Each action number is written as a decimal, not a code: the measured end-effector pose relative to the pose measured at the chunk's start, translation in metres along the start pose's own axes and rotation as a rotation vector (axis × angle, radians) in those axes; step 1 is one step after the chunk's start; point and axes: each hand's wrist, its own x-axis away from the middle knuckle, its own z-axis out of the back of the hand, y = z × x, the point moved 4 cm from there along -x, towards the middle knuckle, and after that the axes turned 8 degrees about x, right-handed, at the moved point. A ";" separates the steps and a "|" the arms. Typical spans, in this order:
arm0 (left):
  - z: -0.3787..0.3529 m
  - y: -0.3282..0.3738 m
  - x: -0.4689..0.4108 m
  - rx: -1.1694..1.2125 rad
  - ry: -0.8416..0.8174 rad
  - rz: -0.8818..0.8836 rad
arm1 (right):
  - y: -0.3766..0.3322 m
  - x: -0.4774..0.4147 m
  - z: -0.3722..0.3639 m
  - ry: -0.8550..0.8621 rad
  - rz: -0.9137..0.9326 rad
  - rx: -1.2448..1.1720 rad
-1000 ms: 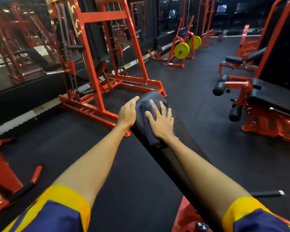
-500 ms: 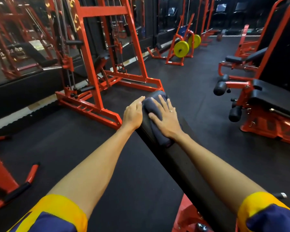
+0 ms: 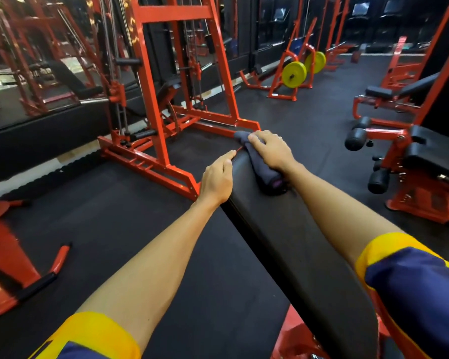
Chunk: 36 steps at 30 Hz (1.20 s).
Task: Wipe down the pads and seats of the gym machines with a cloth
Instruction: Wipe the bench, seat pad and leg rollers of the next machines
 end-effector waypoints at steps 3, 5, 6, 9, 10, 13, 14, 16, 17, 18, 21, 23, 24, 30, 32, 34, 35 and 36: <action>0.000 -0.002 0.001 0.010 -0.002 0.005 | 0.002 -0.009 -0.005 -0.085 -0.215 -0.041; 0.001 -0.002 0.002 0.013 -0.004 0.003 | -0.014 -0.003 -0.009 0.048 -0.059 0.006; 0.001 -0.001 0.001 0.009 -0.002 -0.002 | -0.021 0.004 -0.011 0.131 0.057 0.008; 0.003 -0.002 0.001 -0.053 -0.007 -0.007 | -0.030 0.024 -0.015 0.227 0.265 -0.024; 0.003 -0.001 0.000 -0.080 -0.031 -0.003 | -0.026 0.021 -0.014 0.213 0.256 -0.037; 0.003 0.002 -0.009 -0.174 -0.169 0.024 | -0.006 0.002 -0.011 0.089 -0.035 -0.122; 0.002 0.004 -0.015 -0.206 -0.224 0.036 | 0.001 -0.005 -0.009 0.028 -0.166 -0.154; 0.001 0.007 -0.025 -0.241 -0.323 0.063 | 0.004 -0.008 -0.009 -0.043 -0.281 -0.189; 0.001 0.008 -0.029 -0.230 -0.363 0.079 | 0.004 -0.005 -0.008 -0.034 -0.284 -0.207; 0.002 0.009 -0.032 -0.205 -0.397 0.095 | 0.001 0.002 -0.009 0.002 -0.268 -0.224; 0.001 0.008 -0.036 -0.139 -0.431 0.116 | 0.016 0.035 -0.010 0.119 -0.285 -0.312; -0.001 0.007 -0.037 -0.138 -0.434 0.109 | 0.044 0.060 -0.017 0.119 -0.384 -0.346; -0.001 0.006 -0.036 -0.138 -0.431 0.102 | 0.055 0.068 -0.020 0.087 -0.439 -0.348; -0.004 0.009 -0.036 -0.121 -0.400 0.075 | 0.028 0.035 -0.019 0.192 -0.531 -0.347; -0.003 0.010 -0.039 -0.108 -0.408 0.080 | -0.001 0.038 -0.023 0.248 -0.416 -0.334; -0.002 0.008 -0.039 -0.101 -0.411 0.092 | -0.017 0.064 -0.034 0.200 -0.278 -0.262; -0.003 0.006 -0.038 -0.093 -0.414 0.096 | -0.016 0.081 -0.040 0.184 -0.224 -0.232; -0.001 0.005 -0.038 -0.083 -0.428 0.089 | -0.012 0.096 -0.044 0.178 -0.191 -0.208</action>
